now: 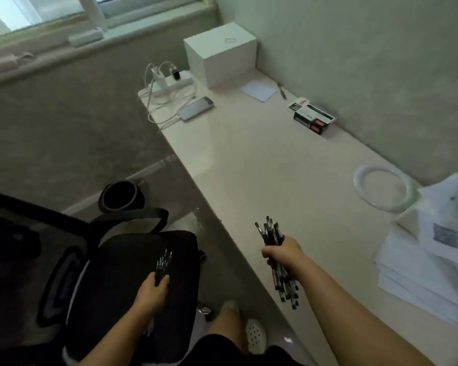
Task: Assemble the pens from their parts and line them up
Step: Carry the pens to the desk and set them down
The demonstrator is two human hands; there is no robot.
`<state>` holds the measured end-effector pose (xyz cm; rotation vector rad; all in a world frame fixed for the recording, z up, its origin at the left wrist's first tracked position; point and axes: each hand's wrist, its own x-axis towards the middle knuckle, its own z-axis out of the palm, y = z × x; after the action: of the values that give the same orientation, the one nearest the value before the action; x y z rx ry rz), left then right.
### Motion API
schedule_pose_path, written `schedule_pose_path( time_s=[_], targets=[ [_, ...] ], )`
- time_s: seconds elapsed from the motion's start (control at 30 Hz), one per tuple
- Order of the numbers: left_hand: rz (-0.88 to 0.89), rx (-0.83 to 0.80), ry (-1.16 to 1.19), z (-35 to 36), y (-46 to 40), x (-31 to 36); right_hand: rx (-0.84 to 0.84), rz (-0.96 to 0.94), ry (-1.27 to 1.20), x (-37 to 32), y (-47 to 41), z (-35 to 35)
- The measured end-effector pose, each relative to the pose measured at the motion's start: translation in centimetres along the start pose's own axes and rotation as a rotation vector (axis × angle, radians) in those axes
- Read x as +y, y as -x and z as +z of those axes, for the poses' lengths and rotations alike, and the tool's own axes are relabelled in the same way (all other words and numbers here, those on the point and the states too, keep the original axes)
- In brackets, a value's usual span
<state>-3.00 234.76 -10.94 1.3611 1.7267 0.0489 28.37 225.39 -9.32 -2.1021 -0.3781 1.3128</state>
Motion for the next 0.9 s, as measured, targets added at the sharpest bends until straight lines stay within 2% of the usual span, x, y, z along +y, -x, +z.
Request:
schedule_pose_path(
  time_s=[0.1,0.2,0.33,0.5,0.6,0.77,0.9],
  targets=[
    [0.033,-0.039,-0.085,1.2,-3.1,4.5,0.129,0.083,-0.079,1.0,-1.6,-3.9],
    [0.147,-0.097,-0.193,2.9,-6.8,10.7,0.285,0.176,-0.164,2.4,-3.1,-7.8],
    [0.260,-0.238,-0.214,6.9,-11.6,20.3,0.439,0.279,-0.279,2.7,-5.6,-11.2],
    [0.378,-0.490,-0.262,12.6,-16.7,30.8,0.551,0.369,-0.444,-0.6,-9.8,-12.4],
    [0.442,-0.569,-0.287,15.0,-19.5,35.9,0.603,0.393,-0.518,-4.0,-12.6,-11.8],
    [0.632,-0.518,-0.434,17.6,-23.9,41.3,0.659,0.368,-0.558,-7.8,-15.9,-10.2],
    [0.893,-0.342,-0.631,18.7,-24.5,41.4,0.723,0.434,-0.509,-7.9,-17.2,-9.3]
  ],
)
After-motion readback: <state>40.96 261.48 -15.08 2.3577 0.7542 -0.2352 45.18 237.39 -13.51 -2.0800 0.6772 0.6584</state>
